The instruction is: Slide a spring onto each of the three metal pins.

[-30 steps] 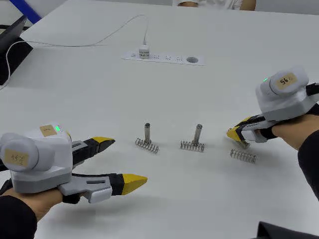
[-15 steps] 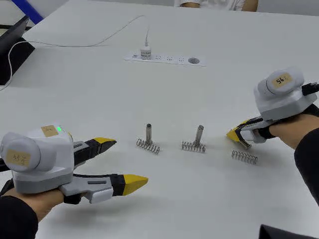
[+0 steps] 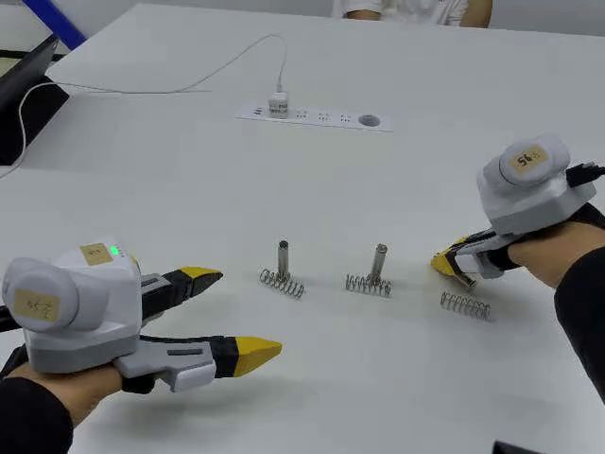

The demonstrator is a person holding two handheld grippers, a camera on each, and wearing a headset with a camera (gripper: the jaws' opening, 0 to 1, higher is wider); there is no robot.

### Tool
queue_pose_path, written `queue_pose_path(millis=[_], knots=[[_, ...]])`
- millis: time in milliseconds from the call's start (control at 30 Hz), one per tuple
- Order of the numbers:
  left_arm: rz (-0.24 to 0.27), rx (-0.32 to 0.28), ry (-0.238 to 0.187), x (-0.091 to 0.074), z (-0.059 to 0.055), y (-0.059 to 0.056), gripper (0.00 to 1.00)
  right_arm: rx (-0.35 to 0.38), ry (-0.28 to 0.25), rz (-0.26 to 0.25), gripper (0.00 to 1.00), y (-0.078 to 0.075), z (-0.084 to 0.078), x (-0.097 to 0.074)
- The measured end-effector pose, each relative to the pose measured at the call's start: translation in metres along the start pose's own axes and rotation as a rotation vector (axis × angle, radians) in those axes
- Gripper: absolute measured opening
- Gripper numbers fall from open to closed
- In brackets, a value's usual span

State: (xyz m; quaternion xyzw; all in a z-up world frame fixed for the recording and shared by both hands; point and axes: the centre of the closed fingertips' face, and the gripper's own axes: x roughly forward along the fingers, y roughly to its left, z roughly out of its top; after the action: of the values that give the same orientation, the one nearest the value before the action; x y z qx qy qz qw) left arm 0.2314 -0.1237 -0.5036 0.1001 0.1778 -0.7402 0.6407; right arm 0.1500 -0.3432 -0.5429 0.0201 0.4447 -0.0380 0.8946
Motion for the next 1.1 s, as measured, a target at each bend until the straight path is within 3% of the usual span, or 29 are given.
queue_pose_path(millis=[233, 533, 1100], knots=[[-0.001, 0.002, 0.002, 0.0, 0.0, 0.0, 0.73, -0.005, 0.0, -0.01, 0.09, 0.001, 0.0, -0.001], [-0.001, 0.0, 0.002, -0.001, 0.0, 0.001, 0.72, 0.033, -0.047, -0.006, 0.09, 0.0, 0.006, -0.018], [0.0, 0.004, -0.005, -0.002, 0.003, 0.0, 0.72, 0.017, -0.113, -0.012, 0.09, 0.01, 0.009, -0.043]])
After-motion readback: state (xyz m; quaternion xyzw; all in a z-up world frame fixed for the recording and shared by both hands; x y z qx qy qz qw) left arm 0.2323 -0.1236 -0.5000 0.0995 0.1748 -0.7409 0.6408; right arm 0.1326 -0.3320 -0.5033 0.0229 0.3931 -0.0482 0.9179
